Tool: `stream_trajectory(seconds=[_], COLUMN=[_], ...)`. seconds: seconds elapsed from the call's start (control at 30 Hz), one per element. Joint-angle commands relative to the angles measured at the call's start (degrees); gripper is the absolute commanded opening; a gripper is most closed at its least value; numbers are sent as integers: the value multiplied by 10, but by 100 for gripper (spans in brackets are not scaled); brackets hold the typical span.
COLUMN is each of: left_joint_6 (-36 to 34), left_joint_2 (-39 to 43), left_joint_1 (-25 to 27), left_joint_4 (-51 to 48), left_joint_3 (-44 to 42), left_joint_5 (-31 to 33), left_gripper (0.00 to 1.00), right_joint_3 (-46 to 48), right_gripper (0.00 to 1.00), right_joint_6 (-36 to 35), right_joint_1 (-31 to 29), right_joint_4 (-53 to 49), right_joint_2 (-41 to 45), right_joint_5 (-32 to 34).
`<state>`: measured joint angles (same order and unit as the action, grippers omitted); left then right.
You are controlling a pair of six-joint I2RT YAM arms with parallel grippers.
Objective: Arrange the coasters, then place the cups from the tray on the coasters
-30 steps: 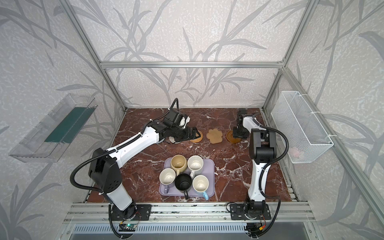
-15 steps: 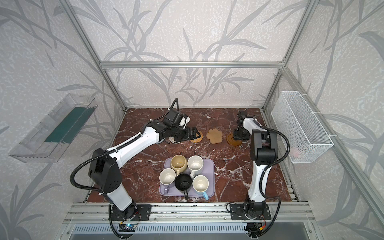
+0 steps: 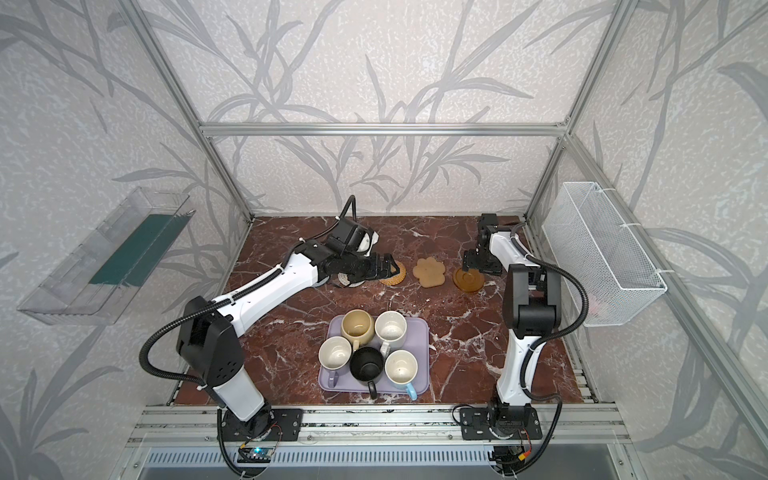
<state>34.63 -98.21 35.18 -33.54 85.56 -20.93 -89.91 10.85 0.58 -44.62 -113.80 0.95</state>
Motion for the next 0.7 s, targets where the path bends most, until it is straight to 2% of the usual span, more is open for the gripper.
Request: stream_trajectory(seconds=[0.0,0.2,0.27,0.4,0.57,0.67], left_joint_6=[-12,-1,-2,-19,-17,-12], left_joint_2=[36,77,93,128,187,213], left_joint_1=[2,4,4,4,6,8], left_joint_4=[-19,-14,-23,-80,-137,-164], left_joint_3=[5,-45,-63,-80,-117,-144], left_joint_5=[19,8,7,37,94,110], left_gripper=[99,99,99,99,99,99], right_joint_3=[0,49,78,134,173,202], right_gripper=[87,95,100,99,99,99], right_joint_6=[7,-3,-1,20,19,24], right_joint_1=[-6,-15,-14,-6,-6,-24], right_joint_4=[-15,-3,14,41,42,51], right_joint_2=[57,155,204,267,314,355], right_joint_5=[-5,-25,-58,-138,-284,-319])
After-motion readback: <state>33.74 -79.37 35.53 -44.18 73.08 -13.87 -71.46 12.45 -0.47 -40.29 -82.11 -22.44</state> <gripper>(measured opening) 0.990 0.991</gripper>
